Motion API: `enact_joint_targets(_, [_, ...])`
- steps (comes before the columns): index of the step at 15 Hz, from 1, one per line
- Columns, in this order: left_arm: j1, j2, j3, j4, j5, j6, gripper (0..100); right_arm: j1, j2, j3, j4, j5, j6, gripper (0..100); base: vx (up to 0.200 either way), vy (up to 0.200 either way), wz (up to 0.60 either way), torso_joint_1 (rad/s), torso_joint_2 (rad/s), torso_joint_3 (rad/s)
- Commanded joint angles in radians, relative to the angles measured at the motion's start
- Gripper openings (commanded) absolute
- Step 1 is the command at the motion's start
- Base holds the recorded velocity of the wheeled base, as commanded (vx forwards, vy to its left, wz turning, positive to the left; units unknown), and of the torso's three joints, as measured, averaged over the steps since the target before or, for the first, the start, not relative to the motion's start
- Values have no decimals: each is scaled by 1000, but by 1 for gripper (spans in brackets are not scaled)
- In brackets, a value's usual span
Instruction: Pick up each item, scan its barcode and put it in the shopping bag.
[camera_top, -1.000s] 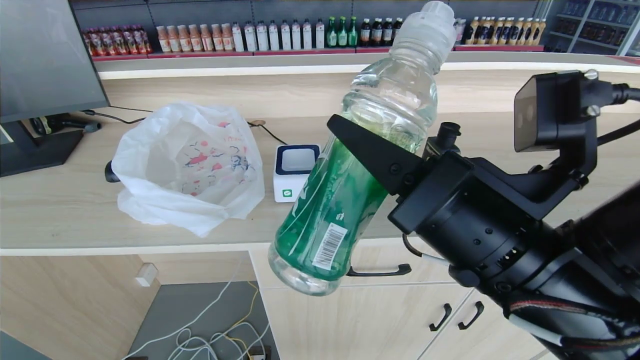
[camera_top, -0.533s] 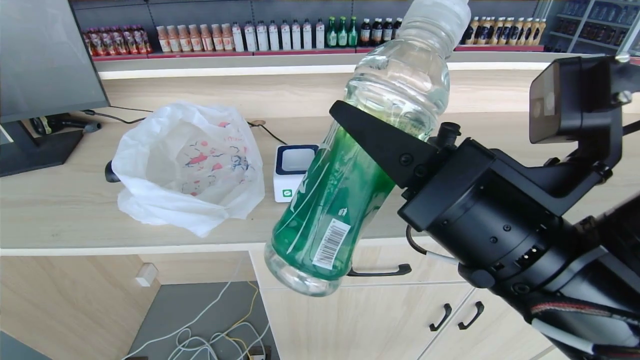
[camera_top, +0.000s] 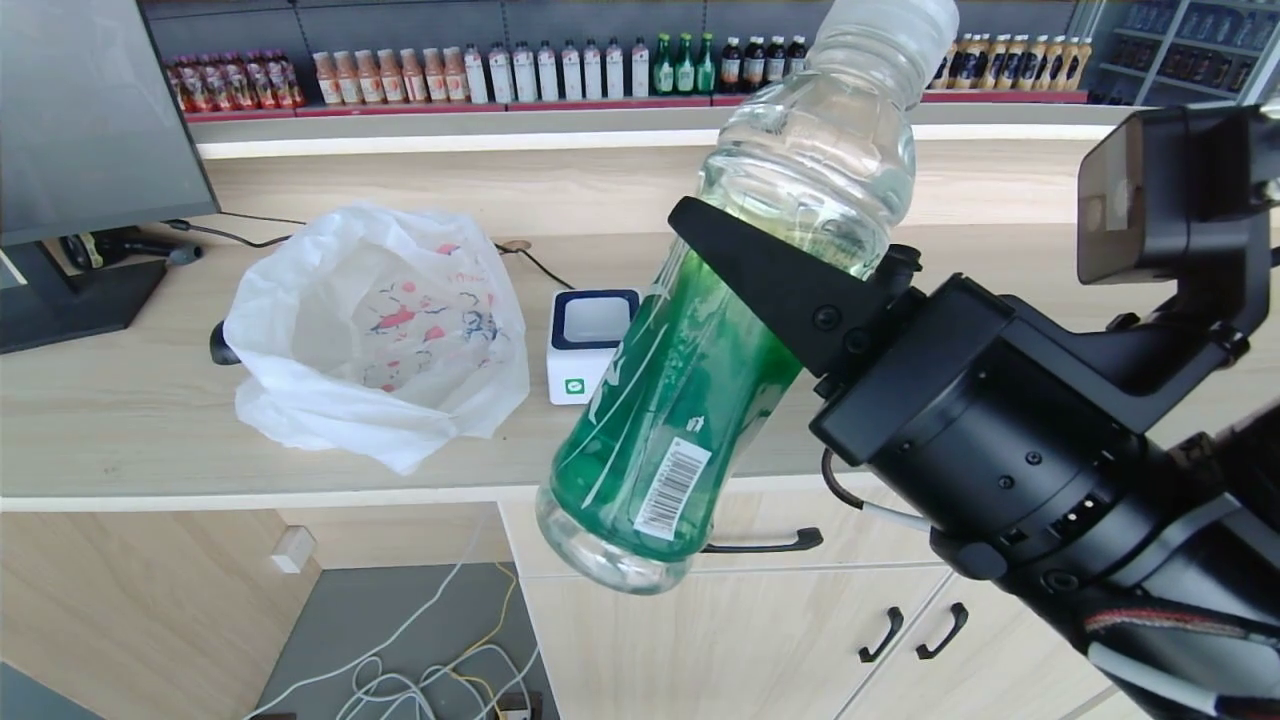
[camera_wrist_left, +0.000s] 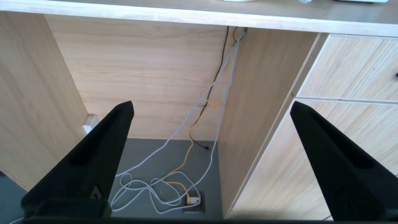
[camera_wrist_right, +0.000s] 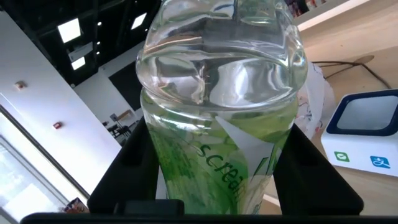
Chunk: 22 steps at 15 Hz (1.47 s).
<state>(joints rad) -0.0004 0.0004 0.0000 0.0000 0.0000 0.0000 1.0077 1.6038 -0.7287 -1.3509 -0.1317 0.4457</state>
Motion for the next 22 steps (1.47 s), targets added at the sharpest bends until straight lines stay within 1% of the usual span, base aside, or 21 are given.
enact_joint_targets(1, [0,0,0,0,0,0,100,0,1,0,-1,0,-2,0,0,0,0,0,0,0])
enact_joint_targets(7, [0,0,0,0,0,0,100,-1,-1,9,-1,-2,-30,0,0,0,0,0,0,0])
enact_joint_targets(9, [-1,0,0,0,0,0,100,-1,-4,34,-1,0,-73,0,0,0,0,0,0,0])
enact_joint_targets(12, [-1,0,0,0,0,0,100,-11,-5,109,-7,-9,-185,0,0,0,0,0,0,0])
enact_joint_targets(14, [-1,0,0,0,0,0,100,-41,-5,141,-8,-16,-289,0,0,0,0,0,0,0])
enact_joint_targets(15, [0,0,0,0,0,0,100,-47,-7,152,-10,-31,-314,0,0,0,0,0,0,0])
enact_joint_targets(18, [0,0,0,0,0,0,100,-54,-10,144,-8,-138,-475,0,0,0,0,0,0,0])
enact_joint_targets(19, [0,0,0,0,0,0,100,-54,-10,144,-8,-138,-475,0,0,0,0,0,0,0])
enact_joint_targets(20, [0,0,0,0,0,0,100,-54,-15,153,-10,-244,-533,0,0,0,0,0,0,0])
enact_joint_targets(21, [-1,0,0,0,0,0,100,-63,-18,178,-13,-296,-535,0,0,0,0,0,0,0])
enact_joint_targets(22, [0,0,0,0,0,0,100,-80,-21,193,-22,-325,-539,0,0,0,0,0,0,0])
